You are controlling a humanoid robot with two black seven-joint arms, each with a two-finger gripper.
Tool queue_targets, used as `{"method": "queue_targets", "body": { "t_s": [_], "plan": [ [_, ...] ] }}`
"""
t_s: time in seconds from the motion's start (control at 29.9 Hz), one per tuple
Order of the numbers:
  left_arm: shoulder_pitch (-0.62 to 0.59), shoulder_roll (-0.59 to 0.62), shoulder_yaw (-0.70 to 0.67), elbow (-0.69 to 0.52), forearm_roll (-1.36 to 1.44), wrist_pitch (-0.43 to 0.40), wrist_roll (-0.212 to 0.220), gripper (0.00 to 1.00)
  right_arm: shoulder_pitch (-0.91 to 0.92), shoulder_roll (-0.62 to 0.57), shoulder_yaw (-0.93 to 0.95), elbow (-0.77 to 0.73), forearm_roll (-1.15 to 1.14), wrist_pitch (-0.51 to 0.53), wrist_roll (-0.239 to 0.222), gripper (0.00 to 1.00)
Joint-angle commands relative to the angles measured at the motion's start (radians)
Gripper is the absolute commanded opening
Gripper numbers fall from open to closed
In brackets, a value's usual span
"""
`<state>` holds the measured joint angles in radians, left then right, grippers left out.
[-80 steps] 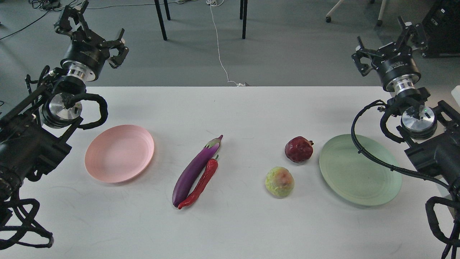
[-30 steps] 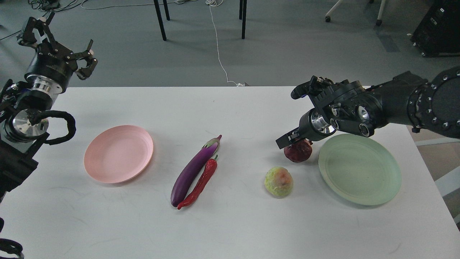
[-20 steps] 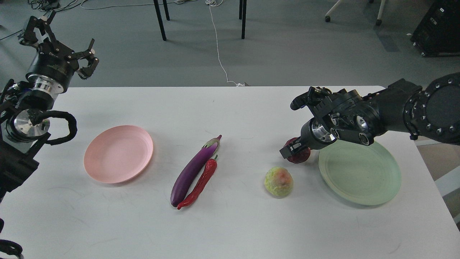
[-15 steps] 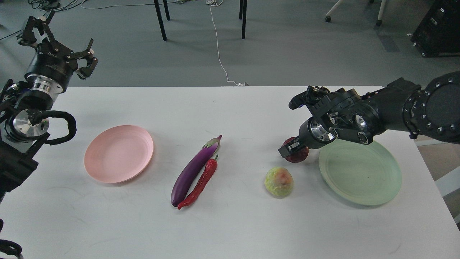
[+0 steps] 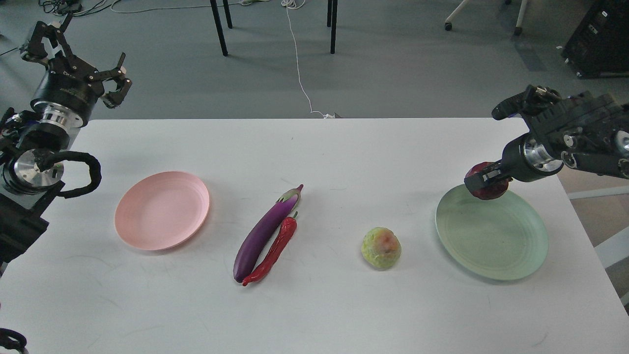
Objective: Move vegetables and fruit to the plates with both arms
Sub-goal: 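Carry the pomegranate onto the pale green plate and release it, then reach the right gripper to the yellowish-green fruit and grasp it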
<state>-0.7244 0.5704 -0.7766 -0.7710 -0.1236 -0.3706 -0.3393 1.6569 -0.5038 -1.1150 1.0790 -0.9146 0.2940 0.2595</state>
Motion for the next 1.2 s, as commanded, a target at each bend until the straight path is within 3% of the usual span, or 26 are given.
{"method": "queue_targets", "body": {
  "t_s": [0.0,0.23,0.57,0.8,1.0,1.17],
  "plan": [
    [0.0,-0.001,-0.001,-0.004,0.001,0.001,0.0,0.98,-0.042,-0.054,0.001,0.003,-0.03,-0.009,0.0,0.61],
    [-0.001,-0.001,-0.001,-0.002,0.001,0.001,-0.001,0.98,-0.085,-0.065,0.003,-0.007,-0.032,-0.061,-0.009,0.94],
    [-0.001,0.002,-0.003,-0.002,0.001,0.001,-0.001,0.98,-0.022,0.01,0.006,0.021,-0.017,-0.059,-0.009,0.97],
    [0.0,0.003,-0.003,-0.002,0.001,0.001,-0.001,0.98,0.072,0.191,0.058,0.171,0.144,-0.059,-0.008,0.97],
    [0.0,0.017,-0.004,-0.001,0.002,-0.002,-0.003,0.98,0.07,0.367,0.063,0.174,0.203,-0.067,-0.008,0.96],
    [-0.001,0.034,-0.007,-0.002,0.001,-0.002,-0.003,0.98,0.057,0.444,0.055,0.171,0.21,-0.07,-0.005,0.96]
  ]
}}
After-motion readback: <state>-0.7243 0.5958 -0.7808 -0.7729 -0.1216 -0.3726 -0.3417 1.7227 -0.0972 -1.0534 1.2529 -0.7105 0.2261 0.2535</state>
